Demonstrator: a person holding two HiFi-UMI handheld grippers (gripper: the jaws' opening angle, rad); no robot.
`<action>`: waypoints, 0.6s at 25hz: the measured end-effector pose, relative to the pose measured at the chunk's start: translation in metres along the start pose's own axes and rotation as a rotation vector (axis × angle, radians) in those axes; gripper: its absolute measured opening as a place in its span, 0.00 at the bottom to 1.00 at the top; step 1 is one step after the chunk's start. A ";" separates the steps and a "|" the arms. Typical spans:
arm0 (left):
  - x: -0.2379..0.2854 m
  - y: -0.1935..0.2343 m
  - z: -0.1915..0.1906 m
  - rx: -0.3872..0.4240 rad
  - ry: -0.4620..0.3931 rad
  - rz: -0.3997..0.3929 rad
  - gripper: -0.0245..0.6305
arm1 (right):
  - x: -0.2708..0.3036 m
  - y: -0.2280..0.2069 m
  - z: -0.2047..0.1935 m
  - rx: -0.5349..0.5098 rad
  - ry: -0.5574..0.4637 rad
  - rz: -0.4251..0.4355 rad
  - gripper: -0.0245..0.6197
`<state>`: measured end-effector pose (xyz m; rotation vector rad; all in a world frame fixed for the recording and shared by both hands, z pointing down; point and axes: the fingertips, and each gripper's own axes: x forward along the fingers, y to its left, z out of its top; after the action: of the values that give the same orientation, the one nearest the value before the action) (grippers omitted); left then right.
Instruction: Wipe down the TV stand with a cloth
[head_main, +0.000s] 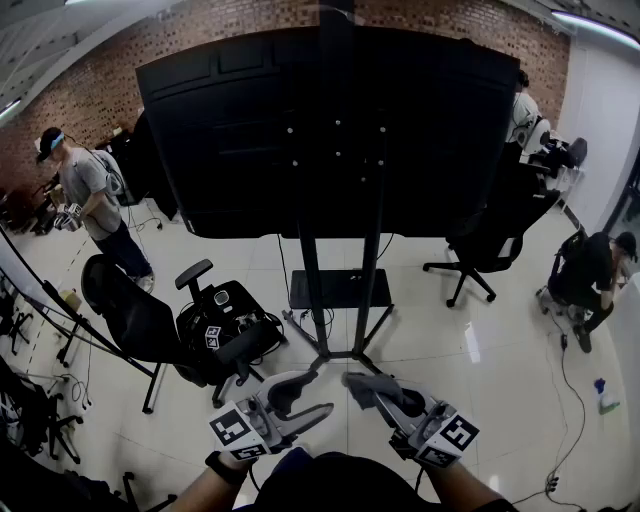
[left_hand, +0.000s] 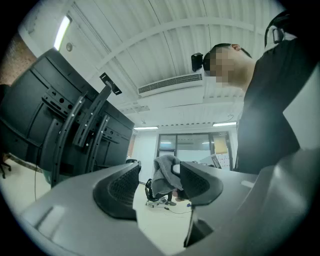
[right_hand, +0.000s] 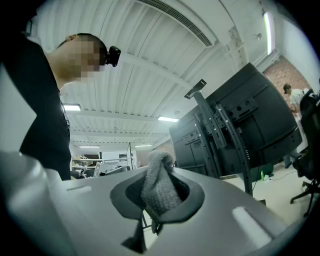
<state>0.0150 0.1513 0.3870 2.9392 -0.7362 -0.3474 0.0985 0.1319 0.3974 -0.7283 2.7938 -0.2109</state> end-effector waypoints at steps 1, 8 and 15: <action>0.001 0.005 0.000 0.003 0.003 0.003 0.47 | 0.002 -0.003 0.000 -0.003 0.009 -0.001 0.07; 0.009 0.041 0.014 0.043 -0.007 0.026 0.47 | 0.024 -0.024 0.006 0.008 0.008 0.021 0.07; 0.018 0.100 0.039 0.104 -0.034 0.034 0.47 | 0.065 -0.055 0.019 -0.066 0.024 0.005 0.07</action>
<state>-0.0243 0.0535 0.3604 3.0207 -0.8317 -0.3677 0.0745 0.0504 0.3777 -0.7386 2.8367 -0.1275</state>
